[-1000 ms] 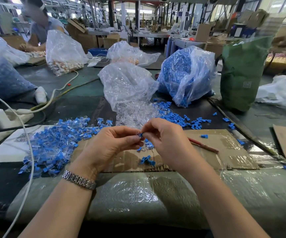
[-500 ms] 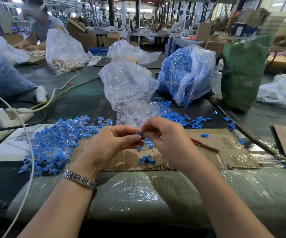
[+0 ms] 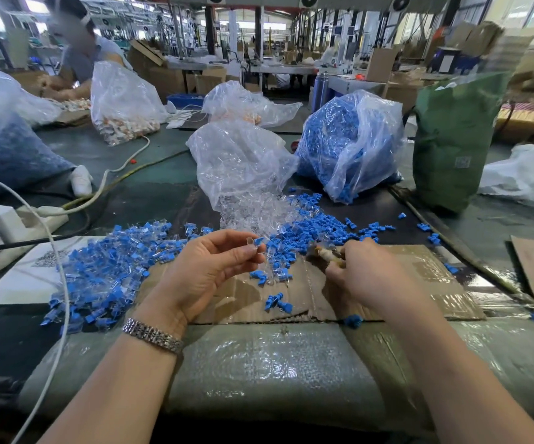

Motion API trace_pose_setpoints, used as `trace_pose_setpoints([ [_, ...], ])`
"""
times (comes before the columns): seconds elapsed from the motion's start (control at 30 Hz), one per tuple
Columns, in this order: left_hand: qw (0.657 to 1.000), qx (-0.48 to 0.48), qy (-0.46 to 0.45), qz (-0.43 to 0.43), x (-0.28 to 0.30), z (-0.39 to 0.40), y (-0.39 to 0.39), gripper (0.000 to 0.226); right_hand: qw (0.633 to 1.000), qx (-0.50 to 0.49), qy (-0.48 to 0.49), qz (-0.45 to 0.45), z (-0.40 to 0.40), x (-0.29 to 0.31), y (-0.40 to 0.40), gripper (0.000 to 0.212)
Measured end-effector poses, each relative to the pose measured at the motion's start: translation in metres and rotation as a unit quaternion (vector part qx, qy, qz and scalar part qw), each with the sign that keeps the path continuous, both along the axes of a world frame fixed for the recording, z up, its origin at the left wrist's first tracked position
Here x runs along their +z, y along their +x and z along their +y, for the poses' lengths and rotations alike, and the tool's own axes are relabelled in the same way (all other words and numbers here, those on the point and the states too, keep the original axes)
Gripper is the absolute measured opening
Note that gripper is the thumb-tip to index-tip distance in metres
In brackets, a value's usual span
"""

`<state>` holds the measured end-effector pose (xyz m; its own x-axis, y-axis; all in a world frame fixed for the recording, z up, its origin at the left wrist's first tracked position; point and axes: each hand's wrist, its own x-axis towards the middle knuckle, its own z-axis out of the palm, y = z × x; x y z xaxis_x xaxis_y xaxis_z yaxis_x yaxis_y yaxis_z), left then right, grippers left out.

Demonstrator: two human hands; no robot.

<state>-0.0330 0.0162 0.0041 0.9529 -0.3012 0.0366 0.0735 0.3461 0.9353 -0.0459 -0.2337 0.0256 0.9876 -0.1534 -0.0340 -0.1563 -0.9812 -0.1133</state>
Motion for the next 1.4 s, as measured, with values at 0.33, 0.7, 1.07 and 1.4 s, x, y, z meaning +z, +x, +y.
trace_pose_setpoints([
  [0.33, 0.996, 0.043, -0.075, 0.010, -0.001, 0.002, 0.005, 0.022, 0.912, 0.149, 0.358, 0.135, 0.034, 0.035, -0.024, 0.022],
  [0.7, 0.999, 0.027, -0.039, -0.018, -0.002, -0.001, 0.005, 0.022, 0.903, 0.162, 0.377, 0.126, 0.055, 0.031, -0.031, 0.034],
  [1.07, 0.998, 0.059, 0.023, -0.031, -0.004, -0.005, 0.004, 0.023, 0.930, 0.144, 0.332, 0.070, 0.066, 0.014, -0.031, 0.045],
  [1.4, 0.790, 0.458, 0.384, -0.136, -0.015, 0.015, 0.018, 0.029, 0.971, 0.014, 0.237, -0.009, 0.015, 0.026, -0.006, 0.042],
])
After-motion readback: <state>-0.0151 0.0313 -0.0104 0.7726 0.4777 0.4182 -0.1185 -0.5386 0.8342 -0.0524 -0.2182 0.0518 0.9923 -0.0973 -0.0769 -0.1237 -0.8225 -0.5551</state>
